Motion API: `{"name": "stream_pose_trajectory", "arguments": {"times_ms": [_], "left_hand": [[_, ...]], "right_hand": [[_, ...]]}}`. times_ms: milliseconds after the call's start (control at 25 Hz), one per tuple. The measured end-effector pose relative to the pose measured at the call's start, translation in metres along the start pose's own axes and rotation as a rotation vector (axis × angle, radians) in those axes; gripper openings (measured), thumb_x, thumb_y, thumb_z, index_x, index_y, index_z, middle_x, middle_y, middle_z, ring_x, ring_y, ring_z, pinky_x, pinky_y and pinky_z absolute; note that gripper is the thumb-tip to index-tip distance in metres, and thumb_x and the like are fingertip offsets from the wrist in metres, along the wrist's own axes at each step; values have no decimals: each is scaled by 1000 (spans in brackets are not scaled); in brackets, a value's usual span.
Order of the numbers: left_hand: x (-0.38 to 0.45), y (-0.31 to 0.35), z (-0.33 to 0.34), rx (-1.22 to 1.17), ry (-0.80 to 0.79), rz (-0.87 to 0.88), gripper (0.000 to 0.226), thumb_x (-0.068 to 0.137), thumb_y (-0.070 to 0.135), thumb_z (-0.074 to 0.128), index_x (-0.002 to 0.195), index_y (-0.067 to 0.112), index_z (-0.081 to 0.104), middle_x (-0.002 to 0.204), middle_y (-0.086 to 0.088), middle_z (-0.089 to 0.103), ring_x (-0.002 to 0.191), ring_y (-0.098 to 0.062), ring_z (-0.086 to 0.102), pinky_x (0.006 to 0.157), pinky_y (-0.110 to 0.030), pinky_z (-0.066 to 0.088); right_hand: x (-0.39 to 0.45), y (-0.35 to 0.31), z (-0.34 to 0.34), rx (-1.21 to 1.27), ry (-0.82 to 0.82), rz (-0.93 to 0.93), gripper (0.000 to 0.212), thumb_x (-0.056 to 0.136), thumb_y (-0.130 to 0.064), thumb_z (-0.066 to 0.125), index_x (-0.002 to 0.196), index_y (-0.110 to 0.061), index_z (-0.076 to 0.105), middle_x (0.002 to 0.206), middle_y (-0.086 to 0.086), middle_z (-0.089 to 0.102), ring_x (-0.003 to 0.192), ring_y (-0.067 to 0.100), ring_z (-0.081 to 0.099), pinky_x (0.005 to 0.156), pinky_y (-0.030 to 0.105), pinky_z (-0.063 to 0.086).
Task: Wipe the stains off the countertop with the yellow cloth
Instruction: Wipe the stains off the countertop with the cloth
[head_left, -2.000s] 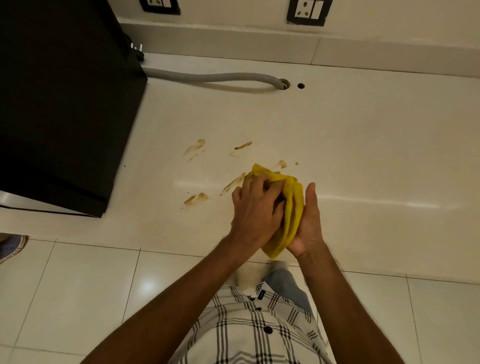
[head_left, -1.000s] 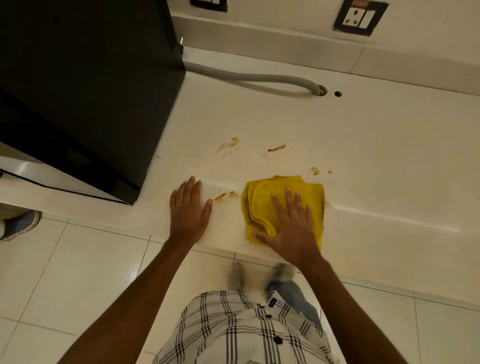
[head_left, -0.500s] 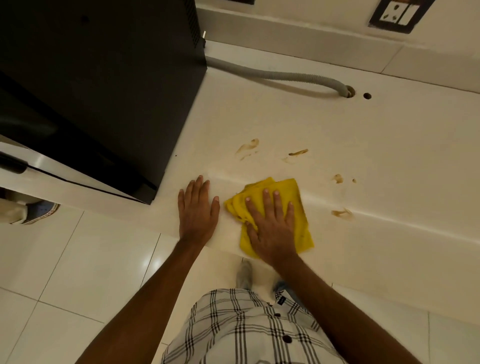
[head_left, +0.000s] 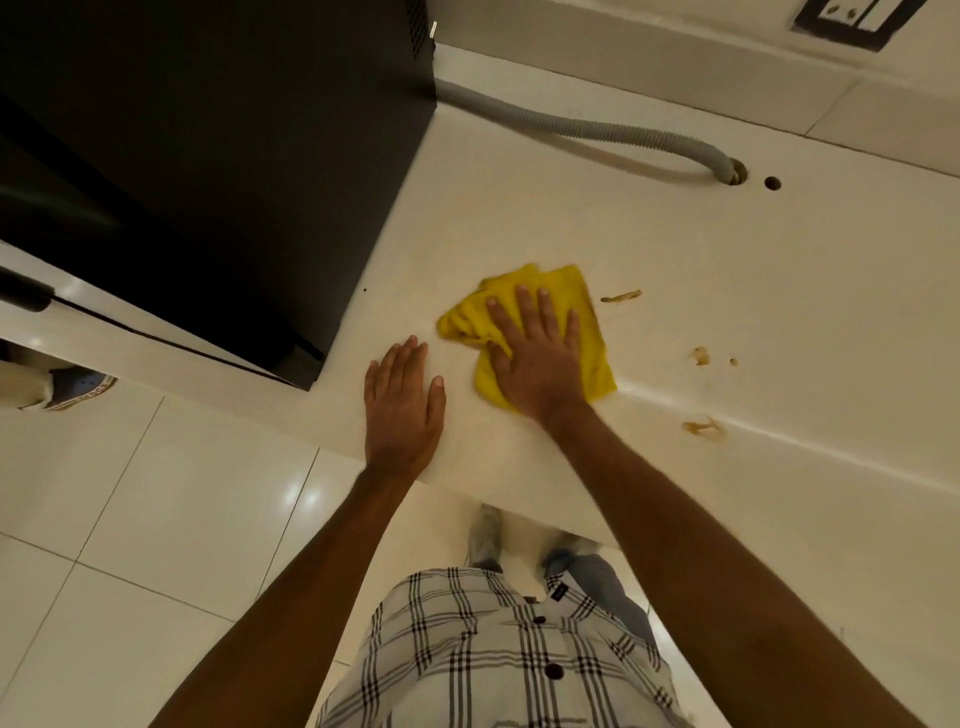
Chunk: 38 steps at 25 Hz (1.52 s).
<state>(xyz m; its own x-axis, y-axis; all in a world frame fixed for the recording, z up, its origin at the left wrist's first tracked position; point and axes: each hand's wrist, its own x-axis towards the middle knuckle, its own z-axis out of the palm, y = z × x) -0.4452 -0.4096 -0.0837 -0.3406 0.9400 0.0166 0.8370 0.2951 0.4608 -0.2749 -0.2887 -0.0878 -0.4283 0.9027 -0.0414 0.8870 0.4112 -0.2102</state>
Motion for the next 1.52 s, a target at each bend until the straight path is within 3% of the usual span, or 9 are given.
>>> {"name": "stream_pose_trajectory", "arguments": {"times_ms": [200,360,640,800,1000,1160,1280,1400,1520], "left_hand": [[-1,1,-1,46,-36,3,60,106,43,29,155,11,40,164,-10,39,153,-29,33,128,-53,21],[0,1,1,97,-46,10,59,106,43,25,153,12,44,165,-11,38,153,-31,33,127,-54,22],[0,3,3,160,-42,5,61,105,46,30,155,11,38,163,-12,40,151,-32,36,126,-55,23],[1,3,3,200,-66,7,63,105,49,31,156,12,38,164,-12,37,152,-33,35,126,-55,23],[1,6,3,202,-66,3,64,105,50,30,156,12,37,164,-12,37,152,-33,35,125,-57,24],[2,4,3,225,-69,11,63,104,46,27,154,10,40,163,-15,39,150,-36,37,124,-59,26],[4,4,4,229,-55,14,59,103,40,30,153,10,41,162,-15,41,149,-36,39,123,-59,27],[3,7,5,248,-61,3,59,104,42,34,155,11,39,163,-13,39,151,-34,37,125,-57,26],[2,7,4,245,-58,-2,60,105,43,33,155,12,38,164,-12,37,152,-34,35,125,-56,25]], "right_hand": [[-84,35,-8,-40,43,191,67,102,-55,34,164,-35,21,174,9,19,161,37,13,123,68,17],[-138,-29,-2,-35,-95,-1,71,103,-61,30,166,-35,11,176,10,5,161,37,-2,126,67,5],[37,-23,-2,-10,-59,-171,65,99,-58,29,162,-39,30,173,5,24,160,35,16,124,66,14],[71,43,-14,17,16,152,66,99,-58,29,162,-37,28,173,5,25,160,35,17,125,65,12],[-48,49,-18,-1,90,375,68,102,-56,25,165,-30,23,173,11,23,160,38,15,123,67,16],[-111,-32,-3,2,-43,45,72,102,-60,29,166,-32,14,175,10,9,161,38,3,127,65,5],[-26,-31,-3,8,-24,-144,68,101,-59,32,164,-36,23,175,6,16,161,36,9,125,65,11],[58,23,-9,3,53,89,66,98,-56,35,160,-34,36,170,8,31,158,38,24,122,67,21],[52,72,-14,20,165,327,68,98,-57,31,161,-31,35,169,10,32,157,39,25,121,69,21]]}}
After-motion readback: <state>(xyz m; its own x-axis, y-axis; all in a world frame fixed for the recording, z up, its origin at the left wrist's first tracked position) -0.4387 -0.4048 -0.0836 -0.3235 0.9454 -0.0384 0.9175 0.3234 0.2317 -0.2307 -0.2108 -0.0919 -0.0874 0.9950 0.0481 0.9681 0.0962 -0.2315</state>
